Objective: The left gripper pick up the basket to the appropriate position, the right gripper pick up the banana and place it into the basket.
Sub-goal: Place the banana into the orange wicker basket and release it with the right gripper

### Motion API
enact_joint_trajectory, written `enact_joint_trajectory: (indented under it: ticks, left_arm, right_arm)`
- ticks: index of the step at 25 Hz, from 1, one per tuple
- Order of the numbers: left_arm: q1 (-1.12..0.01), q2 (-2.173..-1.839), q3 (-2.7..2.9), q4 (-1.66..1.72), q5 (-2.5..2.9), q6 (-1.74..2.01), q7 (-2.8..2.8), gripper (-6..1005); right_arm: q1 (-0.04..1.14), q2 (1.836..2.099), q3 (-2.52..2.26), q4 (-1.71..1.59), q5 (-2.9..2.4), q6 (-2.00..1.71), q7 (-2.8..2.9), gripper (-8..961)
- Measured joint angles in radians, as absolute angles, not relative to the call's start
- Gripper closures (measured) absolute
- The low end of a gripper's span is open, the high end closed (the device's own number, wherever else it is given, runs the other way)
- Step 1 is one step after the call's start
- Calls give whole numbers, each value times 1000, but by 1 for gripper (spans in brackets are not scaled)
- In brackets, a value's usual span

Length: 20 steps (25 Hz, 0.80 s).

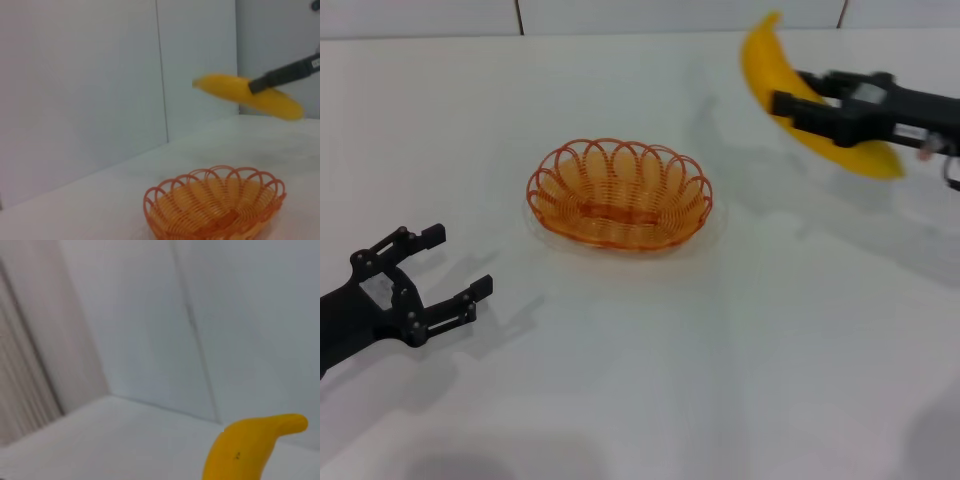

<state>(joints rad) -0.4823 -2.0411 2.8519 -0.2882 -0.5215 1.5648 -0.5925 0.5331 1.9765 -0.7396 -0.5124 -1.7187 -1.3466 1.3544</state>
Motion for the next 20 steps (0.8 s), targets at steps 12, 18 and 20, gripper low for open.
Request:
enact_joint_trajectory:
  ticks: [12,18,20]
  left_arm:
    - [-502,-2042,2857,-267,-516,1561,-583,120]
    - [-515,-2043,2858,-260,-512,1560,-582,120]
    - [-519,-2044,2858,-260,-510,1560,-581,120]
  right_arm:
    - [693,2035,-978,-409,-1717,-1382,1046,406]
    - [725,2045,-1048,-396,-1710,-1267,1018,392]
    - [741,2046,-1068,-375,-1699,-1228,1017,388]
